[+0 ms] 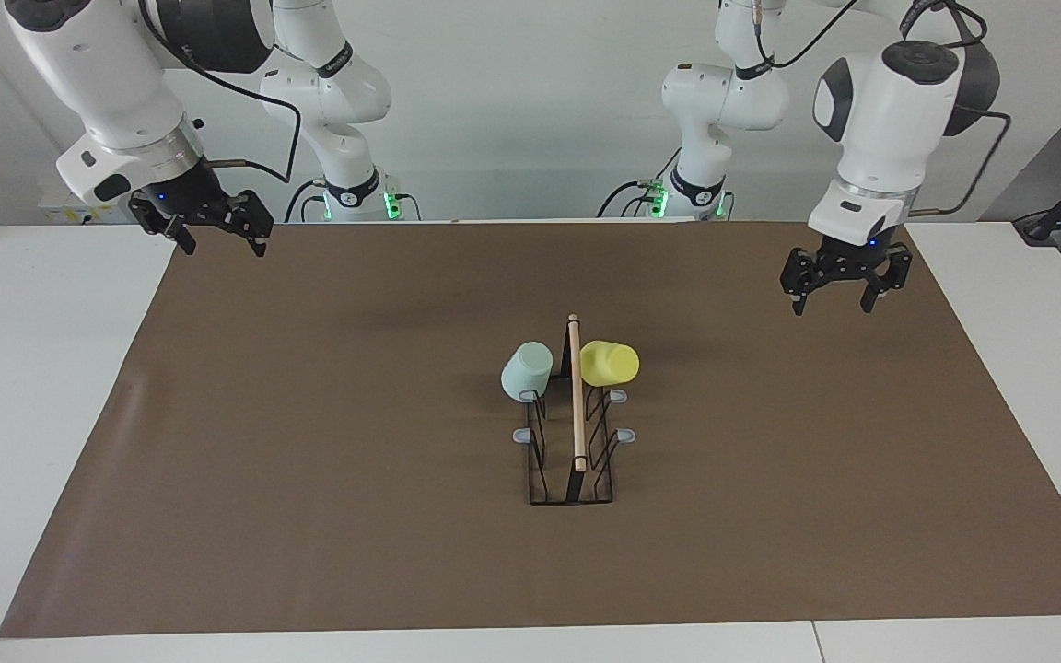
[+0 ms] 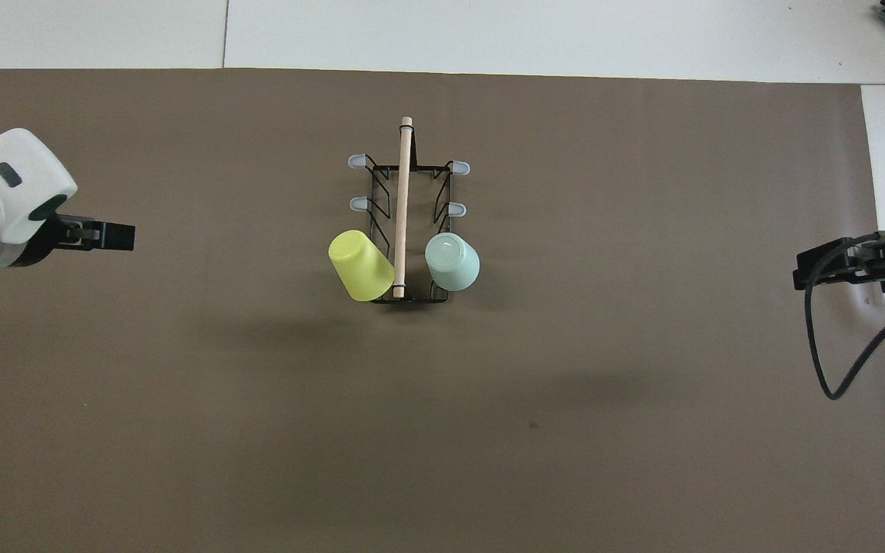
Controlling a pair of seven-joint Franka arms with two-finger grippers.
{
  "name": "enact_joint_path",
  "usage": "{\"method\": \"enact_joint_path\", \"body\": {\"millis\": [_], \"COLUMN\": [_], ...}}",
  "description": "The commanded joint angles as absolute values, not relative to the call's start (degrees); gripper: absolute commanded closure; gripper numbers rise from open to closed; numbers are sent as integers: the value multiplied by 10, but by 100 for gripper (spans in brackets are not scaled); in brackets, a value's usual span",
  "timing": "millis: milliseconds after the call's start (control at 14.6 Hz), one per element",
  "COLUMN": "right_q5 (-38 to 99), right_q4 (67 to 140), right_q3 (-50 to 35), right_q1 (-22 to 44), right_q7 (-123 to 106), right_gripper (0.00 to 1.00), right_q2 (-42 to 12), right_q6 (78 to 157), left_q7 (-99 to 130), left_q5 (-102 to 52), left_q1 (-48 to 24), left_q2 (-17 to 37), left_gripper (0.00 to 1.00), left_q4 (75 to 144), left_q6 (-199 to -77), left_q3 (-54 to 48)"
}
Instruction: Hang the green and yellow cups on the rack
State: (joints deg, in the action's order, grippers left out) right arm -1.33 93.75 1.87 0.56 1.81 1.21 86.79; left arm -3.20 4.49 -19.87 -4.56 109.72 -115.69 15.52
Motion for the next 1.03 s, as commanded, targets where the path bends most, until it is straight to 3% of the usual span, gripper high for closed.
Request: {"method": "enact_joint_path", "body": {"millis": [0,275,961], "right_q5": [-4,-4,-5], "right_q4": [938,933,936], "right_q3": [18,18,17], "right_q1": [5,9,10], "right_q7": [26,23,23], "right_gripper": [0,0,0], "right_q2": [8,7,8], "right_q6": [860,860,872], "left_q7": [-118,-136,-134], "left_q5": [-13,-20,-19], "left_q1": [-153,-133,-128], "left_q2": [-47,-18,-28], "left_gripper": [0,0,0], "left_q4": [1067,987,936], "left_q6": [-1107,-1030,-936], "left_q3": [150,150,121]}}
